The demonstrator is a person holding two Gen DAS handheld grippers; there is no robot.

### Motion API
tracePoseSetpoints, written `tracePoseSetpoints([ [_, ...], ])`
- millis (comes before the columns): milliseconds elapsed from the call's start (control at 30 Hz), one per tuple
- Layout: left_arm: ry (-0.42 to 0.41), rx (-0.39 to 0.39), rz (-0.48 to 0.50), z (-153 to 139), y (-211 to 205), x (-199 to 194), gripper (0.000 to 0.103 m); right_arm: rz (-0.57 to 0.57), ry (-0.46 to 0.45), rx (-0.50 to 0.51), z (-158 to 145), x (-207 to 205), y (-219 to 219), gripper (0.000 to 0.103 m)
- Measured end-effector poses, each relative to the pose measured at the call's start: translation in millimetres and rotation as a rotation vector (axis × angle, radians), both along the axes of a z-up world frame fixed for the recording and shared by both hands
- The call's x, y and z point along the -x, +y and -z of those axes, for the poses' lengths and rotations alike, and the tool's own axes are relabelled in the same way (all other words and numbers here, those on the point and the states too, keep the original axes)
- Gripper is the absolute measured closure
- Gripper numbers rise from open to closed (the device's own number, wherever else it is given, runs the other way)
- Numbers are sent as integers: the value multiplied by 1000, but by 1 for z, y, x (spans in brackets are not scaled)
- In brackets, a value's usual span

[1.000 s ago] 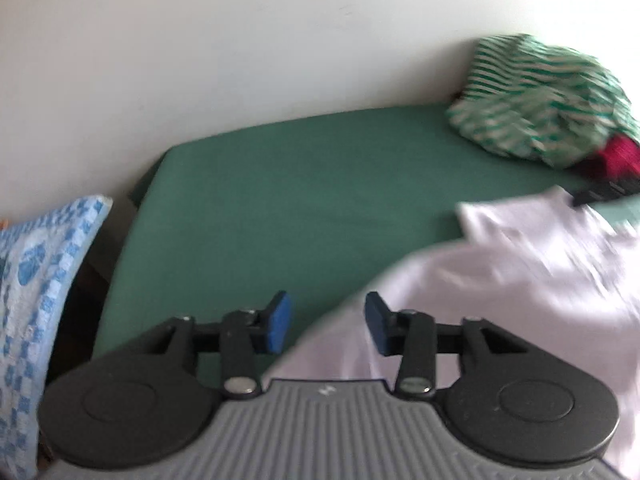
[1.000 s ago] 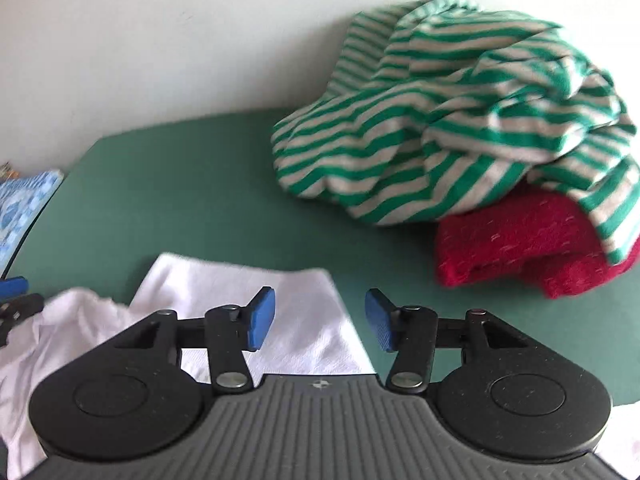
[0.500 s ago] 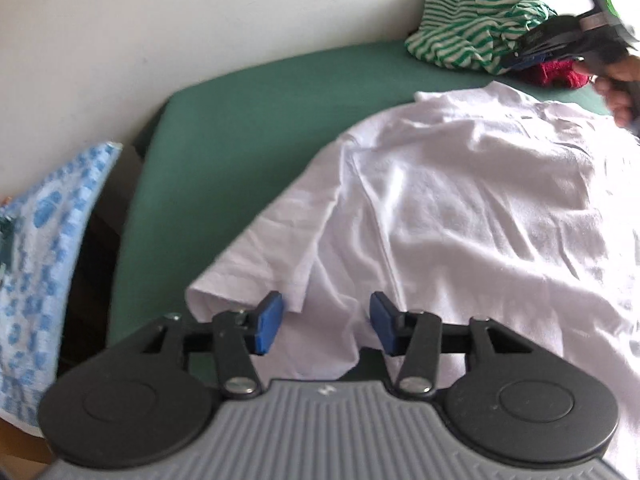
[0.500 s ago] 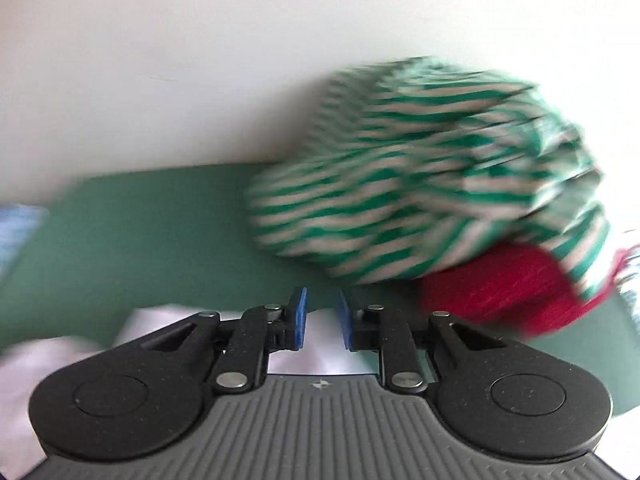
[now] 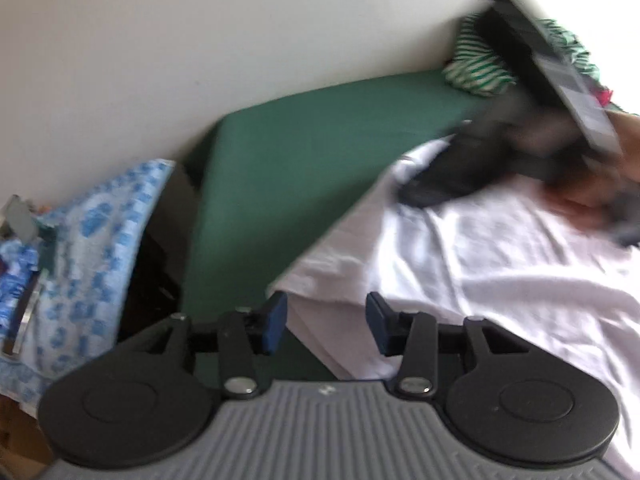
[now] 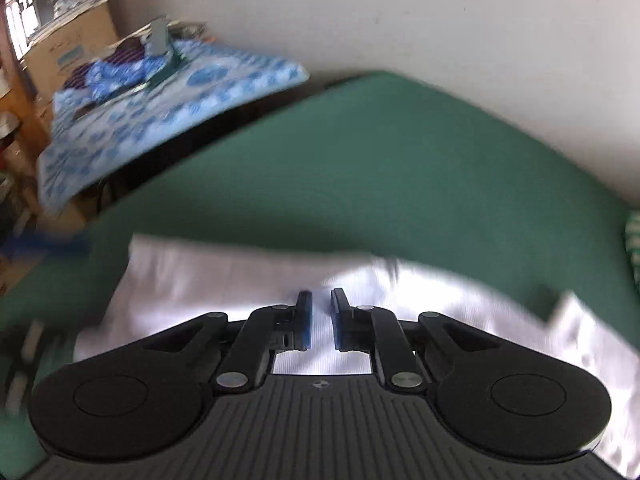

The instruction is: Fold clothes

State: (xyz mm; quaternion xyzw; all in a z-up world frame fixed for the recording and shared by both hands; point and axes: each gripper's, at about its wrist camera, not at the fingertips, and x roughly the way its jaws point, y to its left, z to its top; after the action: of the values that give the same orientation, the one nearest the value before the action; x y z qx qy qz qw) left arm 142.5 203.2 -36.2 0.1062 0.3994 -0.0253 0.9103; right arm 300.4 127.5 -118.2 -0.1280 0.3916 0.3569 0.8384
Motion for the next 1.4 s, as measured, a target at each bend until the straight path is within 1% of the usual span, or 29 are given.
tracePoseSetpoints([
  [33,5,-2,12,2,-4,1,57,12,-6,-2,1,-6,9,93],
  [100,15,-2,39,9,-12,1,58,63,13,-29,6,-26,19,92],
  [133,20,0,53,12,-17,0,59,91,22,-44,6,-29,20,91],
  [167,26,-1,66,16,-21,-1,59,119,32,-60,6,-32,21,88],
  [233,41,-20,87,24,-27,-3,61,175,52,-93,6,-39,22,87],
  [300,28,-54,106,28,-29,-2,56,194,94,-192,-5,-33,4,85],
  [333,29,-57,109,28,-25,-1,56,177,103,-200,-11,-25,-5,82],
  [367,31,-59,111,29,-19,0,56,159,111,-206,-16,-17,-14,82],
  [433,29,-72,99,31,-1,2,55,86,104,-140,-19,5,-21,81],
  [467,29,-78,88,32,11,3,49,49,105,-101,-19,16,-23,82],
  [500,35,-65,73,32,22,3,47,25,103,-49,-16,23,-19,83],
  [567,58,-44,33,31,43,-1,44,-6,58,51,-8,36,-3,85],
  [633,69,-59,5,28,54,-2,44,-6,56,11,-5,32,13,86],
  [700,64,-86,-1,24,56,3,45,-5,53,-28,-3,28,28,86],
  [767,50,-198,-7,22,51,11,47,-5,50,-68,-1,23,43,85],
  [800,52,-239,-4,23,52,15,48,-4,49,-88,0,21,50,85],
  [867,75,-254,-8,21,58,23,48,23,74,-152,-3,21,53,84],
  [900,79,-229,-16,16,61,26,48,36,87,-190,-6,23,50,84],
  [967,49,-145,-17,2,64,30,50,43,138,-251,-11,28,38,74],
  [1000,23,-98,1,-5,60,29,50,66,145,-238,-11,33,31,72],
  [1033,-2,-55,21,-12,56,28,49,96,139,-231,-12,42,17,71],
  [1100,-45,1,63,-14,41,20,43,172,135,-215,-12,60,-14,71],
  [1133,-51,22,77,-10,33,13,41,216,136,-201,-12,69,-30,71],
  [1167,-38,40,93,-4,25,3,41,260,137,-187,-11,78,-46,71],
  [1233,9,45,102,10,11,-15,42,342,159,-178,-10,96,-80,71],
  [1300,28,19,88,17,9,-19,46,425,185,-174,-10,113,-121,70],
  [1333,37,7,81,21,8,-21,44,466,196,-171,-10,122,-142,70],
  [1400,55,-19,67,28,6,-24,39,573,163,-155,-13,144,-183,70],
])
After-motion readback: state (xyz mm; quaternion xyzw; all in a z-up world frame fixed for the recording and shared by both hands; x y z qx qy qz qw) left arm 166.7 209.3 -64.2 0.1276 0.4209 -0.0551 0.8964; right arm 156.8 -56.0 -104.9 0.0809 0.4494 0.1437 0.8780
